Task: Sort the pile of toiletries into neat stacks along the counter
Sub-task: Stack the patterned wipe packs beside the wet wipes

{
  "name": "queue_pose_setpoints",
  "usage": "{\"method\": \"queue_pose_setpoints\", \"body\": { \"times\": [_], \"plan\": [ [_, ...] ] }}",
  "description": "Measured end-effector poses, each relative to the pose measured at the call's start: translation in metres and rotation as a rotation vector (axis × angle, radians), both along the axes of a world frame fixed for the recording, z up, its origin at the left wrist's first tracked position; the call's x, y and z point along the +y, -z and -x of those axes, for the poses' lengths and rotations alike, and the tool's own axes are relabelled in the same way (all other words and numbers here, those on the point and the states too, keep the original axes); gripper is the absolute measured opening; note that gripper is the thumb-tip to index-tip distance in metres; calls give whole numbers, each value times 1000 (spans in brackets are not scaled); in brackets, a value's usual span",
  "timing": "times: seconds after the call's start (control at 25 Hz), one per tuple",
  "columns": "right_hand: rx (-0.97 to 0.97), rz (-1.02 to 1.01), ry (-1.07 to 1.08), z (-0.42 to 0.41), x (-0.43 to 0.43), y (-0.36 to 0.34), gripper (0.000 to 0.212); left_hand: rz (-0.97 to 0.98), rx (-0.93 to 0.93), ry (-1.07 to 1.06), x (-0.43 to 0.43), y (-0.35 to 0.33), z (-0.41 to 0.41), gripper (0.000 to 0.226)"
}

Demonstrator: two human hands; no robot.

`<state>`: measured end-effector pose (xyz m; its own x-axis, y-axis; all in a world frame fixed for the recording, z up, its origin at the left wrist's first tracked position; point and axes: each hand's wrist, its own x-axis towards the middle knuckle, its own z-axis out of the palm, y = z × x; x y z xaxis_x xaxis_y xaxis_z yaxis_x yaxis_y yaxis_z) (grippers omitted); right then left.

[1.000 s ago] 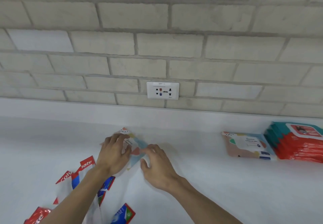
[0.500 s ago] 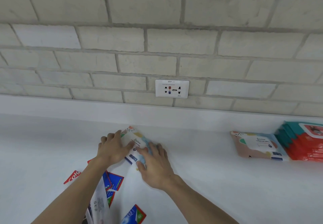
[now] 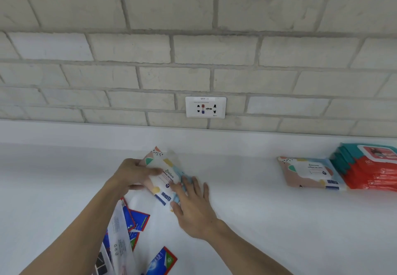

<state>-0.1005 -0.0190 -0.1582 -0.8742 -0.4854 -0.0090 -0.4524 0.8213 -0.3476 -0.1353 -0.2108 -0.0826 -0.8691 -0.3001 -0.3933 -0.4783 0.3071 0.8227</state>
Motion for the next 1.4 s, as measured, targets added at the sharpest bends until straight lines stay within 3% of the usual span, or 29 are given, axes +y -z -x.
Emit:
{"method": "queue_pose_setpoints", "body": {
  "times": [0.12, 0.28, 0.44, 0.56, 0.72, 0.84, 0.92, 1.16, 1.4],
  "plan": [
    [-12, -15, -5, -5, 3, -4, 55, -114, 66, 7, 7, -7, -8, 39],
    [-70, 88, -2, -6, 12, -6, 57, -60, 175, -6, 23, -18, -16, 37],
    [-127, 556, 106, -21, 26, -22, 40, -87, 273, -27, 40, -35, -26, 37],
    [-350, 899, 279, -33, 46, -41, 33, -173, 319, -33, 60, -52, -36, 38],
    [-610, 1336, 453, -34, 74, -61, 46, -291, 328, -15, 97, -60, -45, 36],
    [-628, 1569, 497, -31, 104, -76, 47, -403, 326, 15, 127, -61, -47, 34],
    [-559, 1612, 519, -30, 126, -83, 50, -455, 316, 43, 148, -60, -45, 32],
    [-348, 1487, 590, -24, 199, -86, 50, -450, 270, 118, 204, -49, -32, 22],
    [-218, 1250, 671, -8, 272, -80, 28, -375, 189, 249, 265, -30, -14, 33]
  ]
}}
